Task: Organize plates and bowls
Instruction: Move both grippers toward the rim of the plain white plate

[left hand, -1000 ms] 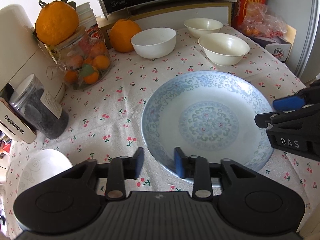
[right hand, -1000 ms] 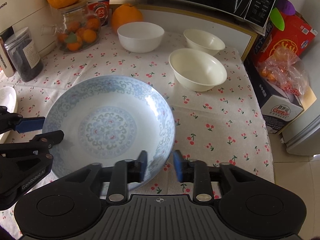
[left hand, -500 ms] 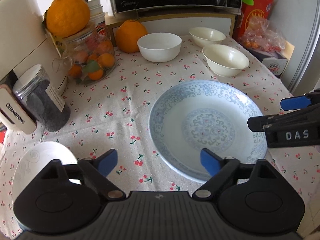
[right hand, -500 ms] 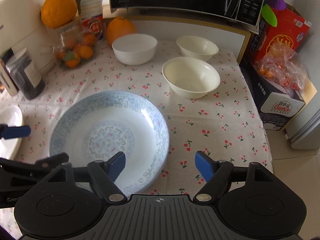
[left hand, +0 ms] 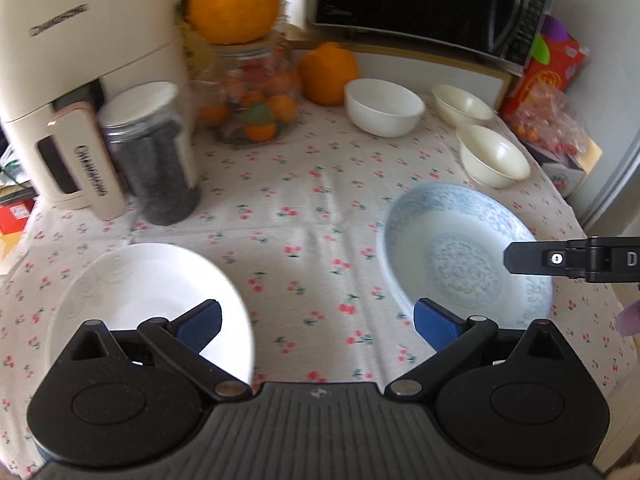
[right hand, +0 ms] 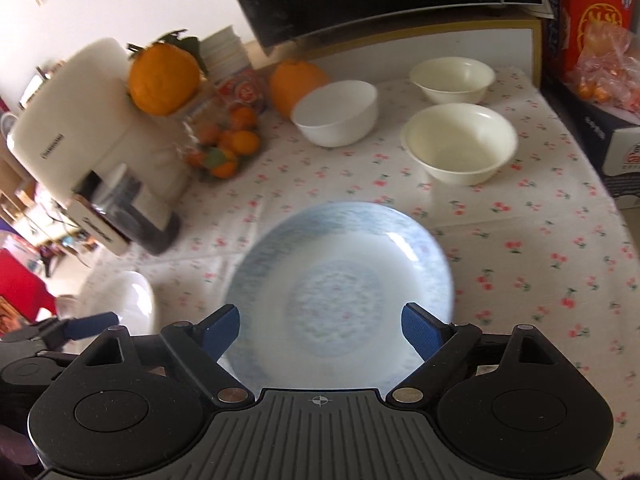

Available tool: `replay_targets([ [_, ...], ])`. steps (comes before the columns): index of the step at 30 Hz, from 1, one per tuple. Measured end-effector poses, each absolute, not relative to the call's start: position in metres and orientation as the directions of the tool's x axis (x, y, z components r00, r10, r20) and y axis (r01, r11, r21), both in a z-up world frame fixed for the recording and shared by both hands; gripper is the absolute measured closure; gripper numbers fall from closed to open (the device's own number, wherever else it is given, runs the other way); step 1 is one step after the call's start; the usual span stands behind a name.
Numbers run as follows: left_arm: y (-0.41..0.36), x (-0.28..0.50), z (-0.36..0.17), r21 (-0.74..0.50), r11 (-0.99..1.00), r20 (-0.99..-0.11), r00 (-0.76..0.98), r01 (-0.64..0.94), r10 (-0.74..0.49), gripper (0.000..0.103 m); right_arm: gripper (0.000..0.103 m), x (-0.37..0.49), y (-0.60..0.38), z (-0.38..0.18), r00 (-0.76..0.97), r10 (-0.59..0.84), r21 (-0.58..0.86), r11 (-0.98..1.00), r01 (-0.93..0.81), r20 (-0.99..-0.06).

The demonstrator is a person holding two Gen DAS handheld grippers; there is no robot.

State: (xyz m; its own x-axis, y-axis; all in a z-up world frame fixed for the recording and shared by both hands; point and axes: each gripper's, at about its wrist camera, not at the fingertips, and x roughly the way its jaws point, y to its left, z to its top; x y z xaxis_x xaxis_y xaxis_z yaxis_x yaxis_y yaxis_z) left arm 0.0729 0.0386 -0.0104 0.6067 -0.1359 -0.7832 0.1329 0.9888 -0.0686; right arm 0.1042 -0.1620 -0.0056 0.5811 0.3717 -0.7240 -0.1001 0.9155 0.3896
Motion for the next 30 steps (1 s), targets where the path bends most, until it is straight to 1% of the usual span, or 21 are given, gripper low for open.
replay_targets([
  [3, 0.054, 0.072, -0.008, -0.055, 0.993, -0.777, 0.62, 0.106, -0.109, 0.001, 0.01, 0.104, -0.149, -0.001, 0.593, 0.396, 0.402, 0.907, -0.13, -0.701],
  [12, 0.111, 0.069, -0.008, -0.021, 1.0, -0.76, 0.65, 0.004, -0.019, 0.001, 0.009, 0.103, -0.09, 0.005, 0.579, 0.477, 0.404, 0.877, -0.261, -0.661],
  [16, 0.135, 0.068, -0.011, -0.016, 0.999, -0.761, 0.649, -0.038, 0.013, 0.001, 0.009, 0.102, -0.062, 0.003, 0.554, 0.506, 0.404, 0.862, -0.305, -0.661],
  [23, 0.174, 0.07, -0.026, -0.018, 0.994, -0.79, 0.611, -0.111, 0.054, 0.001, 0.009, 0.104, -0.025, -0.006, 0.521, 0.527, 0.406, 0.85, -0.336, -0.672],
  [30, 0.201, 0.07, -0.038, -0.036, 0.99, -0.805, 0.591, -0.133, 0.05, 0.001, 0.009, 0.104, -0.001, -0.019, 0.501, 0.53, 0.412, 0.847, -0.335, -0.684],
])
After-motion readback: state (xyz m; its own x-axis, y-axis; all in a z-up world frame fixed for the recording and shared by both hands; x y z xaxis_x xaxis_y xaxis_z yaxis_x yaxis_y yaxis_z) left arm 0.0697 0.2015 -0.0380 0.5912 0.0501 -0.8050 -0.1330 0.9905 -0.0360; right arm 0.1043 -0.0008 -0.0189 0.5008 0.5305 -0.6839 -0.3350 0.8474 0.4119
